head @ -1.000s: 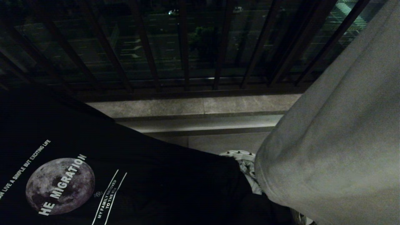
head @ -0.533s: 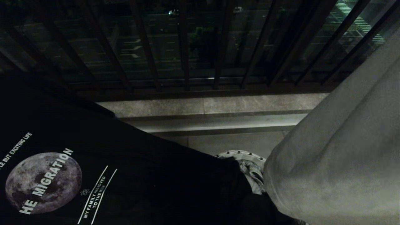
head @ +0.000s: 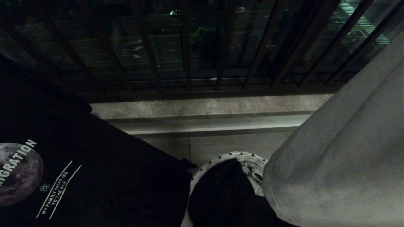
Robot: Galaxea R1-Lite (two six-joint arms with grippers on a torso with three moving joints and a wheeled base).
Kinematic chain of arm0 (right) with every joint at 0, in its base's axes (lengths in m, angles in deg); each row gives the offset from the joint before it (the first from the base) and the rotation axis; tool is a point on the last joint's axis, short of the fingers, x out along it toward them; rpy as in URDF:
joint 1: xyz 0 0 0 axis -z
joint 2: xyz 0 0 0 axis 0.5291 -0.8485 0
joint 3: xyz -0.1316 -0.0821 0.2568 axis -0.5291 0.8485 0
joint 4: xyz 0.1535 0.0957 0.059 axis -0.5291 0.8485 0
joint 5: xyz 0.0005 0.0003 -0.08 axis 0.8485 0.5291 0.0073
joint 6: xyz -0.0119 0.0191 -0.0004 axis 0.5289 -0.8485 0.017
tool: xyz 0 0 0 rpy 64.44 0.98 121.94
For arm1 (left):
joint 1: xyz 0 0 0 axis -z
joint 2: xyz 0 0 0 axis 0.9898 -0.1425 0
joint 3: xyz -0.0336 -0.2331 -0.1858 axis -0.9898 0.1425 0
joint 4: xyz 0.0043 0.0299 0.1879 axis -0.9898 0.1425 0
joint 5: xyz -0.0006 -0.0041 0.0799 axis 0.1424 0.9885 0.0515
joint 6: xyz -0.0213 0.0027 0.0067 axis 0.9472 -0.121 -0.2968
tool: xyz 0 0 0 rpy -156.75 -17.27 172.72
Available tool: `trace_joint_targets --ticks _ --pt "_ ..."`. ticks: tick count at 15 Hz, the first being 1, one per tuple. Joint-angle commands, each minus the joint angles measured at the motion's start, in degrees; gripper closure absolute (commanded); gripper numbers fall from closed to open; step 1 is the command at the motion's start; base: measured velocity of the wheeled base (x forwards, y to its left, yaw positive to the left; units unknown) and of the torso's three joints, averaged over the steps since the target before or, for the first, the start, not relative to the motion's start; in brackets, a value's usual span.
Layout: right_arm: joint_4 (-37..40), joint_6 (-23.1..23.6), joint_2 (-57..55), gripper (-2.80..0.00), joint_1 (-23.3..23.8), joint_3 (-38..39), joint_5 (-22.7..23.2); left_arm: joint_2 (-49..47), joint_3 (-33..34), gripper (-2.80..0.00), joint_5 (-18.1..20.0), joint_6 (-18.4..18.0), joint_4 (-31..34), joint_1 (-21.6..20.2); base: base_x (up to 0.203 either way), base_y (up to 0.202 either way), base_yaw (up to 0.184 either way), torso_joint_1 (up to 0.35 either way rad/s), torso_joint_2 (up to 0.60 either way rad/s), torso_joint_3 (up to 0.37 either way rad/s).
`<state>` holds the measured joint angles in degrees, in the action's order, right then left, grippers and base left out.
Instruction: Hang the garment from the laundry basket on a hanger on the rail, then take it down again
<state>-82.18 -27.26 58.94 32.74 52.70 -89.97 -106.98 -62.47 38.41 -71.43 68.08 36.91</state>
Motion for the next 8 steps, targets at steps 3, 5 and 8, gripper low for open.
trace_joint_targets --ticks 3,5,8 --pt "0.0 0.0 -0.1 0.0 0.0 0.0 0.0 -1.4 -4.0 0.0 2.1 -0.7 0.1 -3.4 0.0 0.0 0.0 0.0 0.0 0.0" --pt "0.0 0.0 0.0 0.0 0.0 0.0 0.0 -1.2 -5.8 0.0 3.3 -1.7 0.1 -5.3 0.0 0.0 0.0 0.0 0.0 0.0" --pt "0.0 0.0 -0.1 0.0 0.0 0.0 0.0 0.0 -6.2 0.0 3.3 -2.4 0.1 -5.4 0.0 0.0 0.0 0.0 0.0 0.0"
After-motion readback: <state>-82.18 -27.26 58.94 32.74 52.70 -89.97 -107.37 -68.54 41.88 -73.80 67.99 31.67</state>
